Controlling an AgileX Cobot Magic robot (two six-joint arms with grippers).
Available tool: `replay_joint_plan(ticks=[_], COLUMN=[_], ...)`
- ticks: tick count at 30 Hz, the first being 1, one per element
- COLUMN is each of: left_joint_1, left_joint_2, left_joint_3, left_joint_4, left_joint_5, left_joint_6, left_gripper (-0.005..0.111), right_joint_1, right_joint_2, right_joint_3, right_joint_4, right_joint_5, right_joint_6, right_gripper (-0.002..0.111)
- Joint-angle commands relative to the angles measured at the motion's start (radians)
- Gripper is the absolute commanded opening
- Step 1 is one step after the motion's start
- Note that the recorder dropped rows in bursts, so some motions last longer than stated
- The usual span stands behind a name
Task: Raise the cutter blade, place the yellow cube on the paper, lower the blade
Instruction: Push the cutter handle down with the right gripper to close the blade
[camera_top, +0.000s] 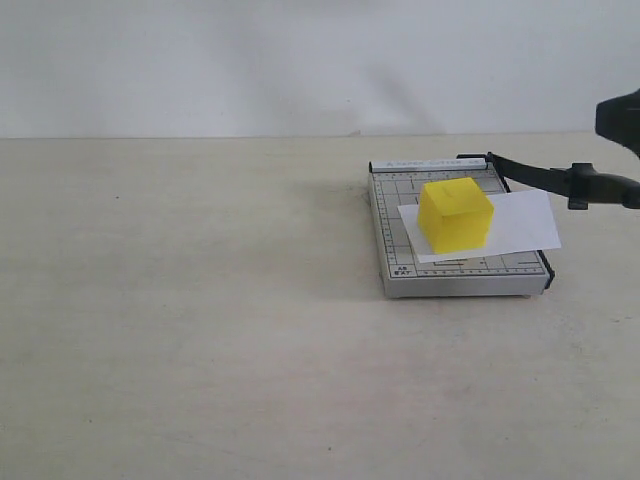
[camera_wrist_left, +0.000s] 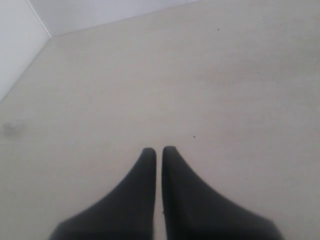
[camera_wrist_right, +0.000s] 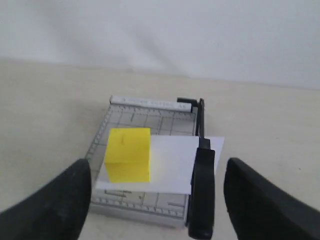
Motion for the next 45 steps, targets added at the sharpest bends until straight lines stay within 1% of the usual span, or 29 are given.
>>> replay_joint_plan(ticks=[1, 2, 4, 6, 7, 10, 11, 14, 18, 20, 21, 23, 26, 27, 28, 29, 30, 31, 37, 45], left_joint_1=[0.002, 0.002, 0.002, 0.001, 0.001, 0.001, 0.001, 0.001, 0.001, 0.001, 0.001, 0.001, 0.001, 0.001, 0.001, 0.001, 0.001, 0.001, 0.001, 0.001], left_joint_2=[0.0, 0.0, -0.003, -0.003, -0.003, -0.003, -0.003, -0.003, -0.003, -0.003, -0.003, -0.003, -0.003, -0.003, -0.003, -0.003, -0.003, -0.003, -0.003, -0.003], left_joint_3=[-0.001, 0.002, 0.003, 0.003, 0.003, 0.003, 0.003, 0.003, 0.003, 0.003, 0.003, 0.003, 0.003, 0.003, 0.003, 0.003, 0.003, 0.003, 0.003, 0.003], left_joint_4=[0.0, 0.0, 0.0, 0.001, 0.001, -0.004, -0.004, -0.052, -0.067, -0.067, -0.067, -0.067, -0.067, -0.067, -0.067, -0.067, -0.067, -0.067, -0.067, -0.067], left_joint_5=[-0.003, -0.018, -0.072, -0.123, -0.127, -0.127, -0.127, -0.129, -0.114, -0.105, -0.105, -0.105, -0.105, -0.105, -0.105, -0.105, -0.105, -0.105, -0.105, -0.105], left_joint_6=[-0.008, -0.018, -0.092, -0.221, -0.28, -0.349, -0.349, -0.205, -0.085, -0.082, -0.082, -0.082, -0.082, -0.082, -0.082, -0.082, -0.082, -0.082, -0.082, -0.082], left_gripper=[0.004, 0.004, 0.004, 0.004, 0.004, 0.004, 0.004, 0.004, 0.004, 0.004, 0.004, 0.004, 0.004, 0.004, 0.004, 0.004, 0.004, 0.004, 0.004, 0.004], right_joint_1=[-0.001, -0.001, -0.001, -0.001, -0.001, -0.001, -0.001, -0.001, -0.001, -0.001, -0.001, -0.001, -0.001, -0.001, -0.001, -0.001, -0.001, -0.001, -0.001, -0.001], right_joint_2=[0.14, 0.177, 0.221, 0.272, 0.295, 0.372, 0.387, 0.475, 0.539, 0.548, 0.55, 0.551, 0.551, 0.551, 0.549, 0.549, 0.549, 0.549, 0.547, 0.547], right_joint_3=[-0.185, -0.24, -0.307, -0.363, -0.384, -0.407, -0.407, -0.407, -0.407, -0.407, -0.407, -0.407, -0.407, -0.407, -0.407, -0.407, -0.407, -0.405, -0.327, -0.13], right_joint_4=[-0.49, -0.559, -0.6, -0.572, -0.54, -0.462, -0.456, -0.452, -0.449, -0.449, -0.449, -0.449, -0.449, -0.449, -0.449, -0.449, -0.449, -0.443, -0.367, -0.342], right_joint_5=[0.297, 0.373, 0.478, 0.561, 0.591, 0.578, 0.572, 0.566, 0.51, 0.492, 0.488, 0.481, 0.495, 0.502, 0.504, 0.514, 0.517, 0.521, 0.455, 0.31], right_joint_6=[0.42, 0.479, 0.469, 0.424, 0.399, 0.364, 0.364, 0.356, 0.347, 0.347, 0.347, 0.347, 0.347, 0.347, 0.347, 0.347, 0.347, 0.347, 0.344, 0.336], right_gripper=[0.07, 0.07, 0.07, 0.07, 0.07, 0.07, 0.07, 0.07, 0.07, 0.069, 0.067, 0.055, 0.042, 0.035, 0.03, 0.016, 0.01, 0.0, 0.0, 0.0])
